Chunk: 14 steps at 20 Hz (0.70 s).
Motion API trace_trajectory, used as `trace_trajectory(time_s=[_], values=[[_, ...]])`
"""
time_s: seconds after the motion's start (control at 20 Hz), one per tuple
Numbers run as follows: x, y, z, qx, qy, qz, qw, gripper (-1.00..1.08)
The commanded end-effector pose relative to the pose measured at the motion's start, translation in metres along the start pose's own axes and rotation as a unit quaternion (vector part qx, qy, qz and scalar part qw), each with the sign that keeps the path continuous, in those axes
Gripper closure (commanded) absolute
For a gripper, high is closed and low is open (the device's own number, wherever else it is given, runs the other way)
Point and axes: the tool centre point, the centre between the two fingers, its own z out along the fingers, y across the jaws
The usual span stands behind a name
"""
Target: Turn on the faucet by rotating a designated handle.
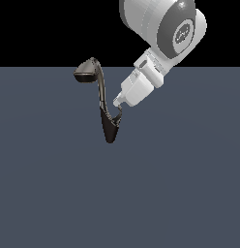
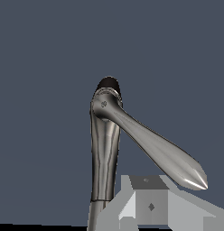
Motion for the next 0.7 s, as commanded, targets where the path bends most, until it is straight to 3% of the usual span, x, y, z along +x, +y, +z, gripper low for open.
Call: trace_trajectory(time_s=[0.0,0.1,0.15,0.65], values=[[0.011,0.017,0.002,-0.006,-0.001,0.009,0.9999,1.08],[0.012,0.021,0.002,-0.006,-0.001,0.009,0.9999,1.08],[0.003,0.010,0.000,-0.001,-0.001,0.000,1.0000,1.08],[0.060,0.038,0.002,-0.006,-0.001,0.008,0.9999,1.08]])
